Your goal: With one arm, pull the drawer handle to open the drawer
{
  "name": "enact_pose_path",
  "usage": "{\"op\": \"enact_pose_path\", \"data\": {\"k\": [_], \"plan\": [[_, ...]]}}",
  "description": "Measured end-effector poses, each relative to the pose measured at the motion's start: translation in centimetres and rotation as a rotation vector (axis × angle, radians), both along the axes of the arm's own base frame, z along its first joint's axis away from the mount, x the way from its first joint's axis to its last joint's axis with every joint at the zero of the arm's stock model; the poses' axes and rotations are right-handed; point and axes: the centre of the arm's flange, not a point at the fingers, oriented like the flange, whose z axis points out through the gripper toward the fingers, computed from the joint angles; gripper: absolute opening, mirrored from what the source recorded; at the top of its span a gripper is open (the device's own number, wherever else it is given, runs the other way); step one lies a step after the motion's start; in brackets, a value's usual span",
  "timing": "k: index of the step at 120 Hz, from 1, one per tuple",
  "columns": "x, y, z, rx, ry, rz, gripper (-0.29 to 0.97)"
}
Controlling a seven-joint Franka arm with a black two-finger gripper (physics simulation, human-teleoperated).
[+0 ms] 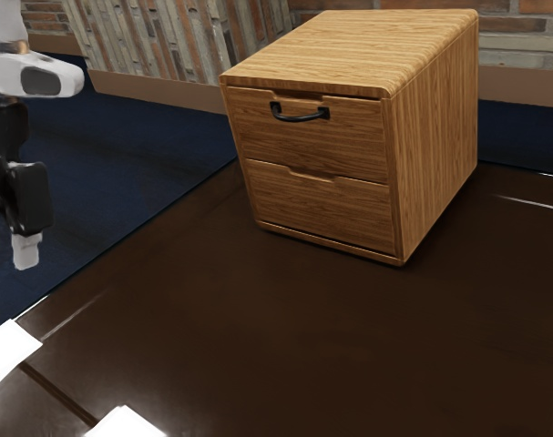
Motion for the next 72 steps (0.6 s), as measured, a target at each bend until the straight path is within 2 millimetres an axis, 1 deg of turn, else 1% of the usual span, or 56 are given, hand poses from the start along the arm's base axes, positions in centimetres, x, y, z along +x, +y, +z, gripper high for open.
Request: {"op": "enact_pose_path", "data": {"k": [3,6,13,19,24,28,31,35,39,47,53,58,72], "plan": [[2.1,0.1,-0.9,-0.004,-0.037,-0.006,0.68],[3.7,0.1,-1.6,-0.006,-0.075,-0.011,0.68],[6.1,0.0,-2.3,0.001,-0.157,-0.020,0.68],[7.2,0.4,-3.4,0.008,-0.191,-0.019,0.68],[8.1,0.8,-3.5,0.009,-0.247,-0.047,0.68],[9.0,0.9,-3.8,0.005,-0.308,-0.114,0.68],[9.6,0.2,-3.8,0.005,-0.353,-0.182,0.68],[10.0,-1.0,-3.5,0.006,-0.408,-0.274,0.68],[10.3,-1.5,-3.0,0.015,-0.449,-0.349,0.68],[11.3,-1.4,-2.5,0.042,-0.516,-0.477,0.68],[12.2,-1.9,-2.2,0.066,-0.564,-0.583,0.68],[13.0,-1.7,-1.9,0.088,-0.596,-0.647,0.68],[17.4,-2.3,-4.6,0.071,-0.639,-0.872,0.66]]}}
